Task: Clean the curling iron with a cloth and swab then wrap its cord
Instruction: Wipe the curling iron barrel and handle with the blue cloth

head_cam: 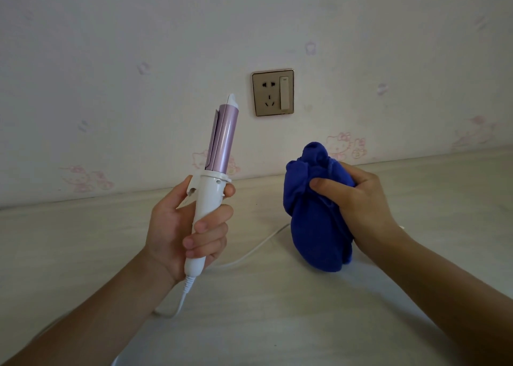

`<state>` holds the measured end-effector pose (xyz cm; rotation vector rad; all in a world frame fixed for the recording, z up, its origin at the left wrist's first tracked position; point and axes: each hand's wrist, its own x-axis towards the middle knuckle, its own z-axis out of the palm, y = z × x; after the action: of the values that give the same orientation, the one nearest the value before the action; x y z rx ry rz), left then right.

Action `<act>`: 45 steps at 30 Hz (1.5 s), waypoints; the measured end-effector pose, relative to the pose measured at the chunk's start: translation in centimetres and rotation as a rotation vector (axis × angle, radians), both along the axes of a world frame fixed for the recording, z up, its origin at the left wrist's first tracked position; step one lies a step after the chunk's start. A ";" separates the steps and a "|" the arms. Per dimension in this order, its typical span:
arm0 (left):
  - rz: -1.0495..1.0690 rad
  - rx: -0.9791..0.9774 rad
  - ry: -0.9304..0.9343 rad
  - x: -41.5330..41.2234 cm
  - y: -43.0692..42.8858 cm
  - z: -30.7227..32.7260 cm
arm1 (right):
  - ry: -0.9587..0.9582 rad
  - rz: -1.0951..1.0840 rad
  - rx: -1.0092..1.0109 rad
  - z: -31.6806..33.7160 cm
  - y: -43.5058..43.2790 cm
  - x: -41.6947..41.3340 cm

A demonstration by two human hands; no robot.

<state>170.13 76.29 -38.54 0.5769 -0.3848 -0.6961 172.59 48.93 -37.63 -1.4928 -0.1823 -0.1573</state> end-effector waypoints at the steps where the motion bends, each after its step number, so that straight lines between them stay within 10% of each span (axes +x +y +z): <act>1: 0.003 0.004 0.002 -0.1 0.0 0.0 | 0.000 0.002 0.004 0.0 0.0 0.0; 17: 0.028 0.121 -0.061 -0.2 -0.4 -0.6 | 0.021 0.006 0.054 0.2 -0.4 0.2; 25: 0.403 0.672 -0.245 -0.4 -1.2 -1.3 | -0.041 -0.006 0.252 1.8 -2.0 0.4; 33: 0.516 1.075 -0.703 -2.0 -2.4 -0.3 | -0.218 -0.063 0.010 1.5 -3.0 1.4; 45: 0.596 1.188 -0.706 -2.9 -3.1 1.2 | -0.075 0.395 -0.280 -0.1 -0.7 -0.1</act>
<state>167.27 73.22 -37.33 1.9973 -0.3881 -0.0394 172.54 48.28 -37.68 -1.6975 -0.5725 0.1362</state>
